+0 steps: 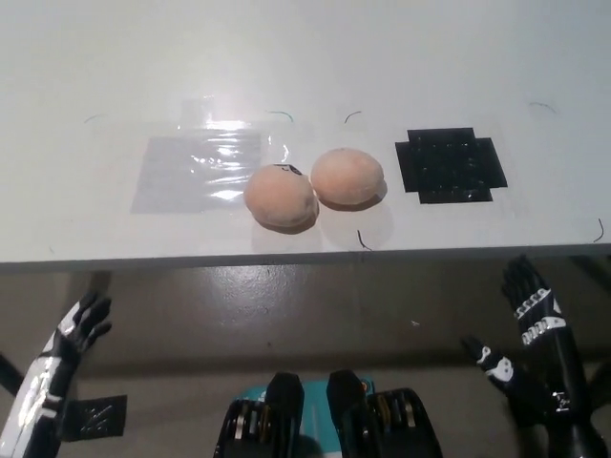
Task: Use both hands to push two dumpling toys together to the middle
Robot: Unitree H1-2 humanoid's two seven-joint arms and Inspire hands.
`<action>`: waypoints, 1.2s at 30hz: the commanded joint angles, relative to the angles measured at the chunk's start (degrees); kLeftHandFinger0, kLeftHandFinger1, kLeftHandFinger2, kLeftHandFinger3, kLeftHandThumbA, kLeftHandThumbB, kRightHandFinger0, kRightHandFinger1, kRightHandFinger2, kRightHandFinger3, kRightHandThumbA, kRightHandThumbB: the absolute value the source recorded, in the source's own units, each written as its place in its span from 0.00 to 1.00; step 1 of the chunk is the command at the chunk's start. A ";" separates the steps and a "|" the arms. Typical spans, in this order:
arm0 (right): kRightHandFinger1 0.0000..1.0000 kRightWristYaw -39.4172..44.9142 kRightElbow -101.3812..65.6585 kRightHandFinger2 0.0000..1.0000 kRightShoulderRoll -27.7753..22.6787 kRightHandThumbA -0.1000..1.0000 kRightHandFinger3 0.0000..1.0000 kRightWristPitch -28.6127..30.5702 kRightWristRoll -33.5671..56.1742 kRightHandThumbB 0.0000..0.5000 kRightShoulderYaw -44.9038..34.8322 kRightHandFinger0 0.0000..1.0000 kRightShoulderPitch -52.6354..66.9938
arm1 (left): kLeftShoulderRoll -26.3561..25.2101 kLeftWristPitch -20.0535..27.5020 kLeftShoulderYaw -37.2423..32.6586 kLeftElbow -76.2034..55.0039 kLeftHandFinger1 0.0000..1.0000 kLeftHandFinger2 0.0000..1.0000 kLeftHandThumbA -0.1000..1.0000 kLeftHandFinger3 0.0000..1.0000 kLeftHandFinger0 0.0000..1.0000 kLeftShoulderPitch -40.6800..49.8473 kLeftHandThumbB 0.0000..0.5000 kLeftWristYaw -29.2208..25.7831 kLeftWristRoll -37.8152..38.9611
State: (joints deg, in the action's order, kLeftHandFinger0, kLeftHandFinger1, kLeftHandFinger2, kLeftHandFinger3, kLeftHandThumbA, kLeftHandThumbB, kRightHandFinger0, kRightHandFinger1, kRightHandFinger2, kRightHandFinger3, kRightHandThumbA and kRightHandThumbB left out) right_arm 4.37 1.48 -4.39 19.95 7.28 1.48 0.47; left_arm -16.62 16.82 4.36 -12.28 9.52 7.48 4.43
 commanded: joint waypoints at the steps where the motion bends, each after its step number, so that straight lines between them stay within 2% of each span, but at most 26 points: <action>1: 1.00 1.51 -1.11 1.00 -0.96 1.00 1.00 3.10 -1.09 0.60 0.22 1.00 0.06 | -1.29 3.16 0.74 1.58 1.00 1.00 1.00 1.00 1.00 -0.70 0.59 1.59 3.07; 3: 1.00 1.71 -0.45 1.00 -0.81 1.00 1.00 3.42 -0.60 0.60 0.26 1.00 0.82 | -1.30 3.34 0.52 2.80 1.00 1.00 1.00 1.00 1.00 -0.86 0.60 2.24 3.75; 6: 1.00 1.44 0.55 1.00 -0.37 1.00 1.00 4.63 -1.04 0.61 0.28 1.00 1.34 | -1.65 4.05 0.21 4.22 1.00 1.00 1.00 1.00 1.00 -0.98 0.55 3.04 3.93; 9: 1.00 1.40 1.45 1.00 -0.25 1.00 1.00 5.24 -1.18 0.61 0.24 1.00 1.29 | -1.35 3.18 0.05 5.57 1.00 1.00 1.00 1.00 1.00 -1.08 0.60 3.30 3.81; 13: 1.00 2.08 1.73 1.00 -0.52 1.00 1.00 5.05 -0.34 0.60 0.40 1.00 1.23 | -0.78 3.98 -0.09 7.18 1.00 1.00 1.00 1.00 1.00 -1.44 0.60 3.35 3.21; 14: 1.00 2.44 1.52 1.00 -0.75 1.00 1.00 4.79 -0.06 0.59 0.51 1.00 1.00 | -0.52 3.80 -0.10 7.31 1.00 1.00 1.00 1.00 1.00 -1.38 0.63 3.11 2.83; 17: 1.00 2.07 1.24 1.00 -0.65 1.00 1.00 4.38 -0.66 0.60 0.27 1.00 0.94 | -0.19 4.01 -0.04 7.74 1.00 1.00 1.00 1.00 1.00 -1.43 0.62 3.14 3.00; 21: 1.00 2.19 1.76 1.00 -0.55 1.00 1.00 5.27 -0.44 0.60 0.04 1.00 0.57 | -0.09 4.30 0.04 8.23 1.00 1.00 1.00 1.00 1.00 -1.74 0.56 3.20 2.93; 23: 1.00 2.06 1.71 1.00 -0.39 1.00 1.00 4.88 -0.33 0.62 -0.06 1.00 0.55 | -0.12 3.76 0.11 8.15 1.00 1.00 1.00 1.00 1.00 -1.81 0.61 3.10 2.64; 27: 1.00 2.23 2.08 1.00 -0.38 1.00 1.00 5.24 -0.20 0.61 -0.01 1.00 0.36 | 0.02 3.24 0.25 7.56 1.00 1.00 1.00 1.00 1.00 -1.79 0.56 3.03 3.05; 36: 1.00 2.19 1.44 1.00 -0.26 1.00 1.00 3.52 -0.09 0.63 0.07 1.00 0.00 | 0.36 3.06 0.91 7.85 1.00 1.00 1.00 1.00 1.00 -1.90 0.57 2.68 3.02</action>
State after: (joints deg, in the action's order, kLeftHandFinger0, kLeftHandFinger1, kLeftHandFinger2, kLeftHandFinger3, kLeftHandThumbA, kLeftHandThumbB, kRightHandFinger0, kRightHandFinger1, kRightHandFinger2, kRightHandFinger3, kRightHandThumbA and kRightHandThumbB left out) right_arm 5.63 4.15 -4.61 21.99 6.46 1.66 1.64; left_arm -15.83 18.49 4.42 -3.82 8.33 10.25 6.57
